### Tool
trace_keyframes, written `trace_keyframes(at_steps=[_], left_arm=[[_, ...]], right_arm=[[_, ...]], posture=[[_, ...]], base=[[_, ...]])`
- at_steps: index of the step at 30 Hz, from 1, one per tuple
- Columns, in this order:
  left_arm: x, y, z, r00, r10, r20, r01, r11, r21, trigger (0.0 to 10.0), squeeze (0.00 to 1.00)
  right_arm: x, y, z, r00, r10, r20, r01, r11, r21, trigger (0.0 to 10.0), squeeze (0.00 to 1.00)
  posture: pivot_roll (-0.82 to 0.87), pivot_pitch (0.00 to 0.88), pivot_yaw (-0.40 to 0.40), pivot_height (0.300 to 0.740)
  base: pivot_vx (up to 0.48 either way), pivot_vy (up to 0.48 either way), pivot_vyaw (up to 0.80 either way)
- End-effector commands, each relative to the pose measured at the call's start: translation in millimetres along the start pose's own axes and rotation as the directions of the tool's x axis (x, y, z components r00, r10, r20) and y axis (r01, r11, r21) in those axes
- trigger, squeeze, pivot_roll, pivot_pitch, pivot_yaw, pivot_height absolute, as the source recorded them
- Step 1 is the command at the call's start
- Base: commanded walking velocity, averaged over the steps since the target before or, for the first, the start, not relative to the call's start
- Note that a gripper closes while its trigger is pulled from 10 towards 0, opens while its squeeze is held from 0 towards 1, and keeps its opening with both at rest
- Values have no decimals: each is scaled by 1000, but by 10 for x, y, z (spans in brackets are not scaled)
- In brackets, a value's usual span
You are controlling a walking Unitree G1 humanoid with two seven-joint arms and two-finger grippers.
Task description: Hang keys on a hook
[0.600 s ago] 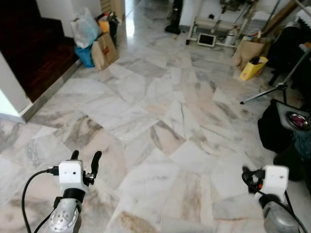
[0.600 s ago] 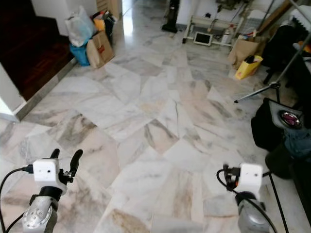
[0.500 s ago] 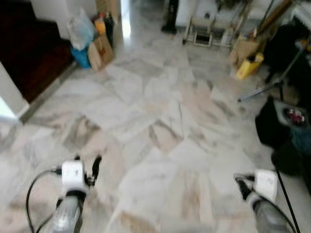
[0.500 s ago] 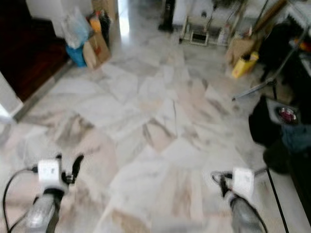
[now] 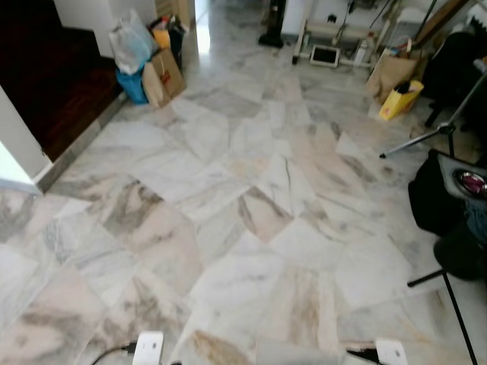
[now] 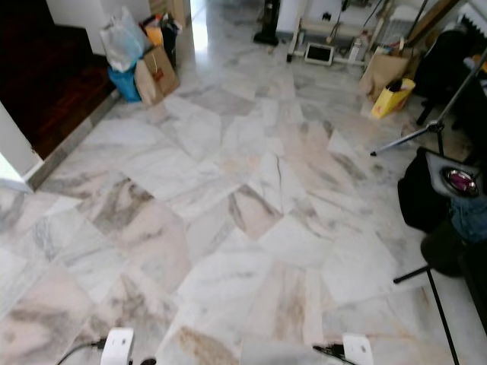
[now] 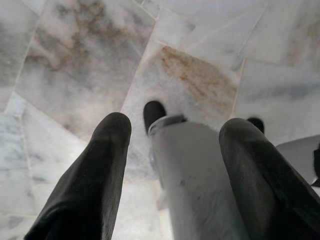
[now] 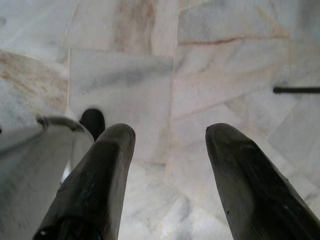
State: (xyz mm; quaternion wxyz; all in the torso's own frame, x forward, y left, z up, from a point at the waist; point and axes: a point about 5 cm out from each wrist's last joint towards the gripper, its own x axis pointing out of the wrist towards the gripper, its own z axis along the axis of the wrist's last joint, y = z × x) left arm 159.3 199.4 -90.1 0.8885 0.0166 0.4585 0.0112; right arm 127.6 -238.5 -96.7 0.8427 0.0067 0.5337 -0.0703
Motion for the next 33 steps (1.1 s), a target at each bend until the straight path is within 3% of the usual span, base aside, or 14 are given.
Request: trace_keyframes(at_steps=[1, 6, 11, 13, 16, 21, 25, 33], left_arm=[[-30, -91, -183, 997, -31, -68, 32, 999, 25, 10000, 0], [-30, -100, -187, 997, -30, -67, 33, 999, 31, 10000, 0], [-18, -23, -111, 999, -17, -41, 19, 998, 60, 10000, 0], [-26, 25, -120, 999, -11, -47, 16, 993, 114, 10000, 0], [-46, 121, -150, 998, 14, -57, -7, 992, 124, 10000, 0], [-75, 236, -189, 997, 38, -65, -31, 993, 114, 10000, 0], [-48, 225, -114, 998, 36, -58, -29, 992, 127, 10000, 0], [-48, 213, -120, 998, 33, -58, -27, 993, 116, 10000, 0]], right_arm=[[-7, -22, -45, 1000, 0, -18, 0, 1000, -13, 10000, 0], [-1, 29, -52, 1000, 17, -20, -17, 1000, -7, 10000, 0], [-6, -34, -13, 1000, 1, 8, -2, 999, 34, 10000, 0], [-3, -36, 24, 1000, -10, 27, 8, 996, 89, 10000, 0], [2, -14, 28, 999, -11, 31, 6, 991, 136, 10000, 0], [10, 50, 23, 1000, 11, 29, -15, 990, 137, 10000, 0], [16, 94, 33, 999, 9, 41, -15, 986, 165, 10000, 0], [17, 93, 37, 999, 14, 32, -18, 992, 128, 10000, 0]], posture=[[-38, 52, -53, 740], [-33, 49, -52, 740], [-34, 29, -42, 740], [-30, 22, -34, 740], [-21, 11, -20, 740], [-23, 0, 3, 740], [-23, 7, 4, 740], [-38, 19, -7, 740]], base=[[0, 0, 0], [0, 0, 0], [0, 0, 0], [0, 0, 0], [0, 0, 0], [0, 0, 0], [0, 0, 0], [0, 0, -281]])
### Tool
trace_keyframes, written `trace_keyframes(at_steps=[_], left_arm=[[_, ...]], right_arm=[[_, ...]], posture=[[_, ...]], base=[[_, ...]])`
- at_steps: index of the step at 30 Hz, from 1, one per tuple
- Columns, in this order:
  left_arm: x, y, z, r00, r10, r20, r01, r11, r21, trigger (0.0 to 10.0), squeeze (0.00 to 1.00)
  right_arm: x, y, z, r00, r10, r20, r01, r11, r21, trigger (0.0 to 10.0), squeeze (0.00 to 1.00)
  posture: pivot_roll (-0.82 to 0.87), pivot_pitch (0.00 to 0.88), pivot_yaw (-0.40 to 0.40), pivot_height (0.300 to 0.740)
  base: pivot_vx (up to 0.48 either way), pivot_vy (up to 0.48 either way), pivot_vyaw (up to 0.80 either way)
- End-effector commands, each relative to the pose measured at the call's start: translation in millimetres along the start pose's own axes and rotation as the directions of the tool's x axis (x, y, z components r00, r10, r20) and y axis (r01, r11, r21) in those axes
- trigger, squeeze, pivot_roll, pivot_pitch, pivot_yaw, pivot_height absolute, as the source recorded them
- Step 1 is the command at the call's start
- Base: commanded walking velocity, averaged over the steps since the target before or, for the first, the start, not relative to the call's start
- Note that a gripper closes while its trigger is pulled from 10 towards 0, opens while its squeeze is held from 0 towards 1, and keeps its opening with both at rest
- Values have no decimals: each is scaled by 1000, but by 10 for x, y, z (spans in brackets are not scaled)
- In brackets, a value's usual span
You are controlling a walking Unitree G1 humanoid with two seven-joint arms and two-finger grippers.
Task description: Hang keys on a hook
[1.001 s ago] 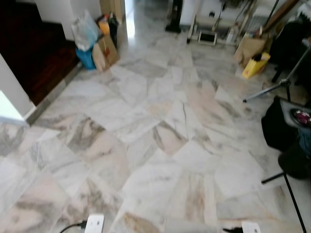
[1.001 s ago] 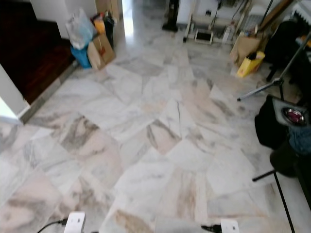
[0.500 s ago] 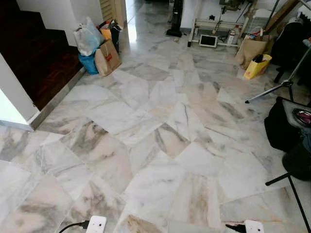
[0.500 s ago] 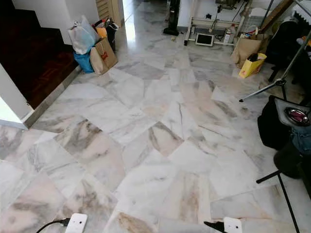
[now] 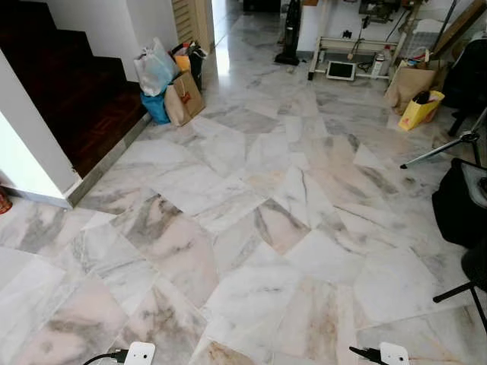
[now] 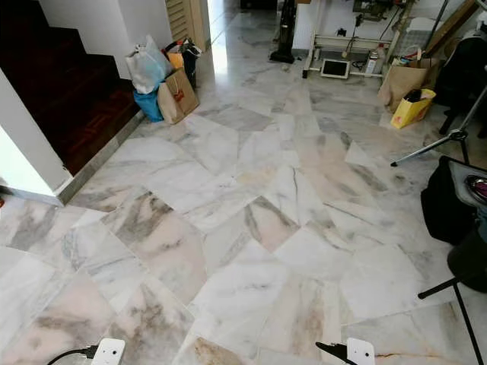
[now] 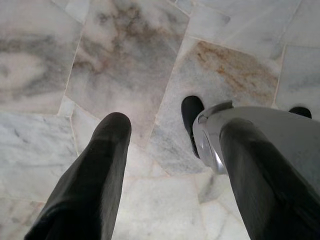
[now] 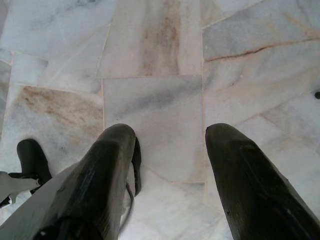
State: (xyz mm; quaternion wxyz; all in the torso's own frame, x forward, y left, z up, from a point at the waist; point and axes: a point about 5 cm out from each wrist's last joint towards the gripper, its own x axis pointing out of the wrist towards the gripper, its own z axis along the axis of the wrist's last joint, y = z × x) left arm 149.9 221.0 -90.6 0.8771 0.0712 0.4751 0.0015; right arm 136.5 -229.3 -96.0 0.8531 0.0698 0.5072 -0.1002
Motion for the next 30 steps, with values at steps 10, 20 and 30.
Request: trace_keyframes(at_steps=[10, 20, 30], left_arm=[[-9, -25, -73, 999, -17, -38, 17, 1000, -3, 10000, 0], [-10, -66, -92, 998, -44, -50, 45, 999, 12, 10000, 0], [-10, -74, -106, 996, -54, -70, 57, 998, 38, 10000, 0]], right_arm=[[-10, -36, -44, 1000, 2, -24, -2, 1000, -31, 10000, 0], [-14, -33, -64, 999, 17, -30, -19, 999, -38, 10000, 0], [-15, -30, -74, 999, 28, -34, -29, 999, -34, 10000, 0]], posture=[[-45, 44, -14, 740], [-47, 52, -17, 740], [-47, 55, -17, 740]], base=[[0, 0, -800], [0, 0, -799], [0, 0, -795]])
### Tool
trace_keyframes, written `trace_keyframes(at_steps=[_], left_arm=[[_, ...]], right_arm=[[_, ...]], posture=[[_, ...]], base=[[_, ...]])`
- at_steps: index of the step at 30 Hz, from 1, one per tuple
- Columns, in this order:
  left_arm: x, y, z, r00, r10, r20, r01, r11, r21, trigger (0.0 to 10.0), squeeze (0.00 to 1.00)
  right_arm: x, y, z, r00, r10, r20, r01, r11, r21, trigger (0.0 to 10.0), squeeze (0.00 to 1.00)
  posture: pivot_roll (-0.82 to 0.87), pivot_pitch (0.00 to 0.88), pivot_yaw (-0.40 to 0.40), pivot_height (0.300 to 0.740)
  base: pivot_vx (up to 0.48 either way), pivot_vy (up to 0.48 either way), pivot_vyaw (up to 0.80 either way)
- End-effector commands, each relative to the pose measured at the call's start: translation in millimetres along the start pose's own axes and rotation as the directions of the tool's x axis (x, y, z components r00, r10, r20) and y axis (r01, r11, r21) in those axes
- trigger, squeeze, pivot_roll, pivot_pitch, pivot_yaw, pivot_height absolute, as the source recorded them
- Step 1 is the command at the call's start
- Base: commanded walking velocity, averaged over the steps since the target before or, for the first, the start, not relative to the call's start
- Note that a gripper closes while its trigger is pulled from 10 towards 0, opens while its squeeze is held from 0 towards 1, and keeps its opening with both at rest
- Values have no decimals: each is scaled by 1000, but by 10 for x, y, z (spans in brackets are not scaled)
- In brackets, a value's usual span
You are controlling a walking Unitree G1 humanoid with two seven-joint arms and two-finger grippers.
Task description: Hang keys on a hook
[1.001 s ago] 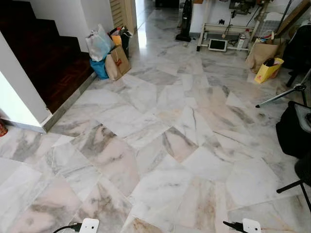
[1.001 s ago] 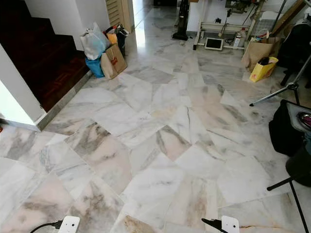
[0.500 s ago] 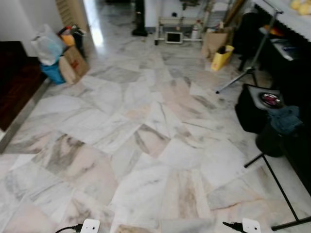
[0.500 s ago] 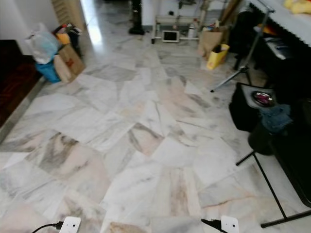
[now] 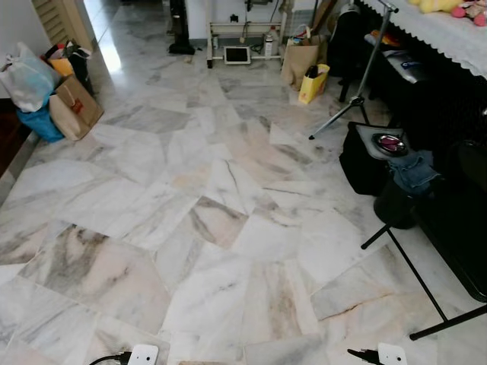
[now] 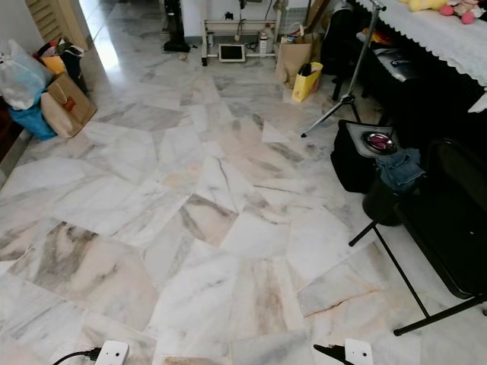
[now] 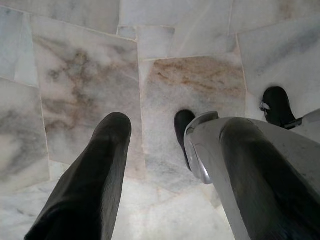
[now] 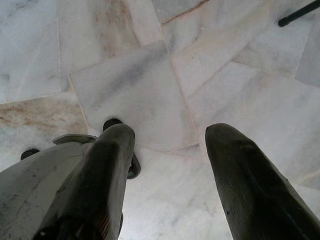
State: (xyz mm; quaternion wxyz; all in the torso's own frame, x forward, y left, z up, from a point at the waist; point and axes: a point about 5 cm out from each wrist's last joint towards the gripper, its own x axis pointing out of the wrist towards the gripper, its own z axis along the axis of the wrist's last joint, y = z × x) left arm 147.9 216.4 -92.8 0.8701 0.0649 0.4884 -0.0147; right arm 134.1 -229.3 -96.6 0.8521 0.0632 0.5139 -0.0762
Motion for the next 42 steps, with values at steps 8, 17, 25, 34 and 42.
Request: trace_keyframes(at_steps=[8, 17, 25, 34, 42], left_arm=[[-1, -66, -62, 998, -45, -48, 49, 996, 78, 10000, 0], [4, -108, -69, 997, -43, -56, 48, 993, 106, 10000, 0], [4, -108, -73, 997, -44, -64, 51, 993, 105, 10000, 0], [4, -110, -79, 995, -56, -78, 67, 987, 148, 10000, 0], [4, -113, -75, 995, -64, -75, 75, 985, 156, 10000, 0]], right_arm=[[-9, -18, -53, 1000, 3, -20, -3, 1000, 4, 10000, 0], [-12, -34, -44, 1000, 3, -14, -3, 1000, 5, 10000, 0], [-11, -28, -36, 1000, 12, -7, -12, 1000, 7, 10000, 0], [-13, -27, -42, 1000, 16, -2, -16, 1000, 10, 10000, 0], [-13, -24, -44, 1000, 15, 2, -15, 1000, 17, 10000, 0]], posture=[[-44, 54, -16, 740], [-44, 55, -25, 740], [-45, 57, -33, 740], [-48, 50, -28, 740], [-49, 43, -24, 740]], base=[[0, 0, -791], [0, -168, -790], [0, 0, -788], [0, -275, -789], [0, 0, -794]])
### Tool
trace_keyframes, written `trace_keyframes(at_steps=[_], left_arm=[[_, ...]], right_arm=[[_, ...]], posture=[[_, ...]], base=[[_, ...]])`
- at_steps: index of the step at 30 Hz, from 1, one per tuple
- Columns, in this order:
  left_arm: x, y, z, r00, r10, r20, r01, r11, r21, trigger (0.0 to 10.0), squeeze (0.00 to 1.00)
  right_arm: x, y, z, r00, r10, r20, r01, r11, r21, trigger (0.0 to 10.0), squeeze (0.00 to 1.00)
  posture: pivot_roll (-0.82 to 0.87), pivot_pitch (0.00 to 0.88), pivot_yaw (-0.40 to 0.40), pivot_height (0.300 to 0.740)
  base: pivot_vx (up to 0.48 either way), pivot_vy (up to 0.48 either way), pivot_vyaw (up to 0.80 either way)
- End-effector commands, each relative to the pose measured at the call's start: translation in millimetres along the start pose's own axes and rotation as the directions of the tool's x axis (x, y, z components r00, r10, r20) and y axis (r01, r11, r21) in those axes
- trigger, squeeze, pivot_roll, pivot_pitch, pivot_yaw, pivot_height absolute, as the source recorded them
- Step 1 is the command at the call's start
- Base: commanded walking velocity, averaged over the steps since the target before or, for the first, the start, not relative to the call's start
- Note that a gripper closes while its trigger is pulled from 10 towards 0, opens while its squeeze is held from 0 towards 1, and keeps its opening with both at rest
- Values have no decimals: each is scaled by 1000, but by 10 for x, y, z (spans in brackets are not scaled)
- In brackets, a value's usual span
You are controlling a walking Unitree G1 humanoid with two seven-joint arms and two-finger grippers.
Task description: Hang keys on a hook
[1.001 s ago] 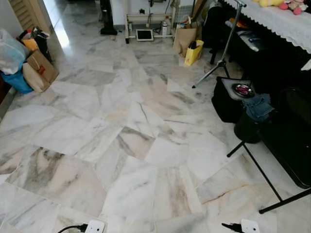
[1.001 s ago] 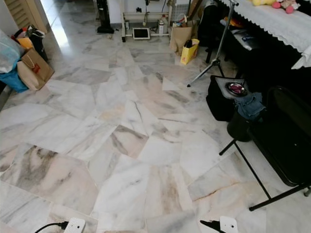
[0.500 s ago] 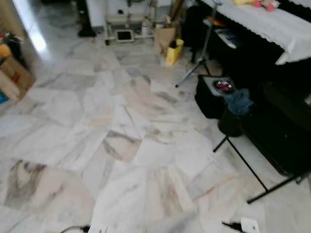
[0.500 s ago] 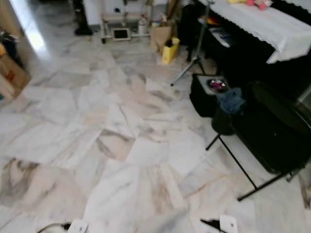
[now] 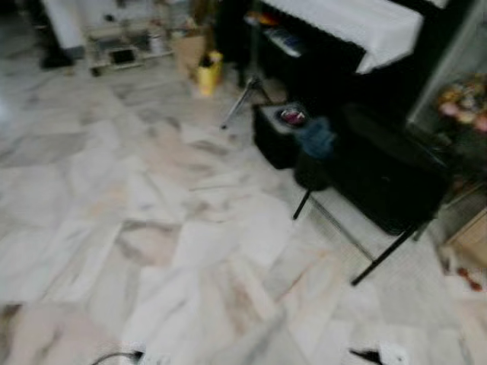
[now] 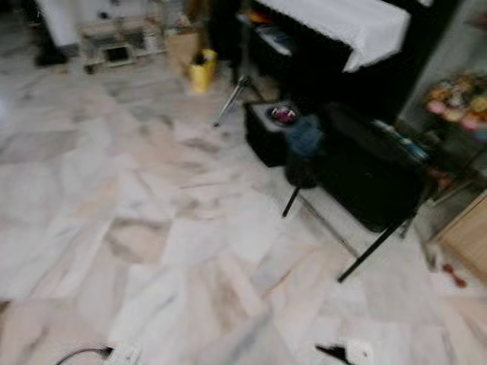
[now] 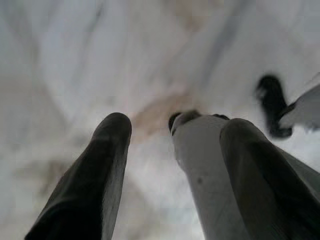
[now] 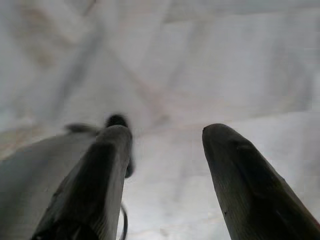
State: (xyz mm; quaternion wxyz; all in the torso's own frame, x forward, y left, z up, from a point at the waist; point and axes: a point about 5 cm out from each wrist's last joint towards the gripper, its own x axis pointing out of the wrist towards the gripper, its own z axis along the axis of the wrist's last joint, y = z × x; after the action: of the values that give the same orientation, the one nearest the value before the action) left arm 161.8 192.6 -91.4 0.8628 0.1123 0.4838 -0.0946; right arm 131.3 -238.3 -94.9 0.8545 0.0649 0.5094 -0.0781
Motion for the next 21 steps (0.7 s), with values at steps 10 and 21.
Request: trace_keyframes(at_steps=[10, 21], left_arm=[[-59, 66, -242, 997, 23, -74, -23, 1000, 0, 10000, 0], [-57, 71, -228, 997, 27, -66, -27, 1000, 10, 10000, 0]], right_arm=[[6, 68, -47, 1000, 19, -6, -19, 1000, 12, 10000, 0], [6, 66, -40, 1000, 19, -3, -19, 1000, 14, 10000, 0]], posture=[[-43, 37, -27, 740], [-42, 48, -30, 740]], base=[[0, 0, -790], [0, -50, -790]])
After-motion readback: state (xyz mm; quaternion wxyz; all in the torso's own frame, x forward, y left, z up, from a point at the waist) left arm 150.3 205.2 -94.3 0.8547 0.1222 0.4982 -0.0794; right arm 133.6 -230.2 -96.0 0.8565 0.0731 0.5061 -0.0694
